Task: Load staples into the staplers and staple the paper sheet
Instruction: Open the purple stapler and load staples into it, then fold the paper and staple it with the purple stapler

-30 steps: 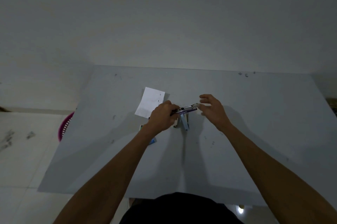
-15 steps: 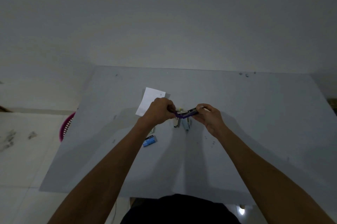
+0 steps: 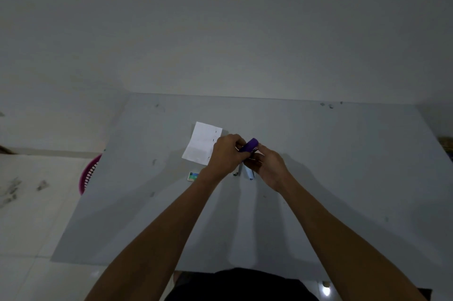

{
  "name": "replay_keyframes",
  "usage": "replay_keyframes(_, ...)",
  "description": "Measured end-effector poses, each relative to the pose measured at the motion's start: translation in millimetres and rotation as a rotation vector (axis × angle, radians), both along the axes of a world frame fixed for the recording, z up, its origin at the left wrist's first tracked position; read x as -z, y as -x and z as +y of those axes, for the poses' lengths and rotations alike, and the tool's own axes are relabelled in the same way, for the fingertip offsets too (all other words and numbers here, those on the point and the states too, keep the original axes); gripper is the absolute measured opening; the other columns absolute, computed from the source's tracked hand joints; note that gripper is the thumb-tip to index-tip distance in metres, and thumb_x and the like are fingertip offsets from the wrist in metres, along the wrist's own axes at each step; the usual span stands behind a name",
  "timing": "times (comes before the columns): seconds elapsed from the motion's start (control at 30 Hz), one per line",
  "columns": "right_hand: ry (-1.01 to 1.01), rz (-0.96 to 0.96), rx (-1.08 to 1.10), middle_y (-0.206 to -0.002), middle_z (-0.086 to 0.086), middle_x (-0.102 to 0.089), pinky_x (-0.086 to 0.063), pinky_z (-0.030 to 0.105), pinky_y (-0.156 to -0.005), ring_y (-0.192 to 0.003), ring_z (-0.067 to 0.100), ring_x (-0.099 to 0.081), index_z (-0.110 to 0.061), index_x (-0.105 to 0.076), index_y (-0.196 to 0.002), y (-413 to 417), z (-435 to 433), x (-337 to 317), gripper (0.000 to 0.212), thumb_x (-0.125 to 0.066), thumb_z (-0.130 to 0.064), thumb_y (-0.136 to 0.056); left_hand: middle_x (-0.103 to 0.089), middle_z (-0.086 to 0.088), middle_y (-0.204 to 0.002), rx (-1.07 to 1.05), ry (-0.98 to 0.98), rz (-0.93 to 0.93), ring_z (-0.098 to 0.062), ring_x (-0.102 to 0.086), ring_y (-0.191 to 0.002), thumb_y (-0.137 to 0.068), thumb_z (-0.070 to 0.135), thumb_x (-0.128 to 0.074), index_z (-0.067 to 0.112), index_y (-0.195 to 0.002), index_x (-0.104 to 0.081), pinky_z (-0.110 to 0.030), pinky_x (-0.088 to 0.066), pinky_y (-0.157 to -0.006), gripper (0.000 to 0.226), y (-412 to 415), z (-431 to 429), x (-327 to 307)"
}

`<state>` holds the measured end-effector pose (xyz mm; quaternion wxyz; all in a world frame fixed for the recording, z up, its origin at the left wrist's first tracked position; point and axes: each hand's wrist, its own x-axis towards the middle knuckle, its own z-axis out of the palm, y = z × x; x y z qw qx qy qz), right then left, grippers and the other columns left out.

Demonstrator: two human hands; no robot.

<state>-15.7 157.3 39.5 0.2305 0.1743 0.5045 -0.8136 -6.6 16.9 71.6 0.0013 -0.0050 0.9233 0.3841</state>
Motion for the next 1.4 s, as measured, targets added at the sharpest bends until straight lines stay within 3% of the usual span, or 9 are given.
replay_keyframes(0.13,-0.098,0.061,-0.064,-0.106,0.023,-0.067,-0.054,0.036,-0.091,-0.098,0.029,-0.066,0.003,-0.062,-0.113,1,-1,2,0.033,-0.054,-0.024,-0.097,-0.07,-0.011,-0.096,0.034,0.006,-0.012,-0.018,-0.063,-0.082,-0.077,0.023,-0.074,0.007,-0.1,-0.07,-0.022,-0.046,-0.073,0.028,-2,1,2)
replay_keyframes(0.27,-0.267,-0.005,-0.028,-0.093,0.017,-0.067,-0.056,0.033,-0.074,-0.082,0.026,-0.066,-0.002,-0.063,-0.101,11,-9,5,0.025,-0.06,-0.026,-0.093,-0.064,-0.006,-0.11,0.03,-0.014,-0.055,-0.017,-0.06,-0.09,-0.08,0.028,-0.07,0.01,-0.116,-0.065,-0.023,-0.046,-0.077,0.04,-5,-18,4)
replay_keyframes(0.37,-0.195,-0.155,0.037,-0.086,0.017,-0.056,-0.053,0.045,-0.076,-0.078,0.032,-0.06,-0.005,-0.055,-0.09,23,-23,2,0.019,-0.057,-0.024,-0.092,-0.065,-0.005,-0.108,-0.126,-0.042,-0.097,-0.018,-0.062,-0.091,-0.082,0.027,-0.068,0.011,-0.113,-0.066,-0.028,-0.049,-0.082,0.035,-4,-45,15)
replay_keyframes(0.47,-0.112,-0.269,0.06,-0.075,0.014,-0.051,-0.05,0.039,-0.065,-0.063,0.026,-0.052,-0.008,-0.05,-0.087,37,-42,5,0.013,-0.054,-0.021,-0.087,-0.066,-0.012,-0.11,-0.249,0.026,-0.17,-0.027,-0.064,-0.101,-0.086,0.023,-0.064,0.008,-0.111,-0.068,-0.031,-0.047,-0.088,0.03,2,-77,34)
replay_keyframes(0.63,-0.434,-0.169,-0.096,-0.06,0.01,-0.049,-0.043,0.027,-0.046,-0.048,0.019,-0.045,-0.008,-0.054,-0.078,61,-79,26,0.011,-0.062,-0.011,-0.085,-0.055,-0.015,-0.123,-0.344,0.194,-0.338,-0.031,-0.055,-0.112,-0.092,0.028,-0.056,0.007,-0.119,-0.059,-0.038,-0.044,-0.093,0.035,13,-116,66)
replay_keyframes(0.83,-0.842,-0.033,-0.111,-0.065,0.009,-0.058,-0.056,0.039,-0.063,-0.057,0.027,-0.06,-0.012,-0.052,-0.068,89,-112,55,0.018,-0.061,-0.014,-0.084,-0.046,-0.017,-0.129,-0.428,0.234,-0.418,-0.034,-0.045,-0.121,-0.088,0.037,-0.062,0.002,-0.126,-0.043,-0.045,-0.045,-0.093,0.055,29,-128,93)
replay_keyframes(1.03,-0.801,-0.101,-0.146,-0.066,0.014,-0.057,-0.051,0.033,-0.054,-0.048,0.022,-0.055,-0.003,-0.054,-0.082,103,-138,73,0.015,-0.067,-0.007,-0.078,-0.046,-0.016,-0.13,-0.445,0.239,-0.462,-0.032,-0.043,-0.122,-0.082,0.031,-0.069,0.003,-0.125,-0.043,-0.041,-0.045,-0.092,0.058,38,-128,109)
replay_keyframes(1.2,-0.836,-0.114,-0.159,-0.095,0.022,-0.067,-0.059,0.044,-0.071,-0.083,0.036,-0.068,0.002,-0.061,-0.1,103,-143,90,0.033,-0.069,-0.013,-0.071,-0.052,-0.014,-0.122,-0.474,0.153,-0.495,-0.032,-0.048,-0.116,-0.077,0.031,-0.073,0.004,-0.12,-0.048,-0.041,-0.047,-0.09,0.056,42,-133,113)
replay_keyframes(1.4,-0.787,-0.013,-0.199,-0.084,0.017,-0.066,-0.053,0.037,-0.066,-0.072,0.027,-0.063,-0.005,-0.061,-0.081,93,-116,53,0.008,-0.068,-0.008,-0.079,-0.068,-0.012,-0.081,-0.529,-0.053,-0.419,-0.029,-0.065,-0.079,-0.081,0.044,-0.063,0.004,-0.078,-0.068,-0.039,-0.054,-0.075,0.04,42,-134,96)
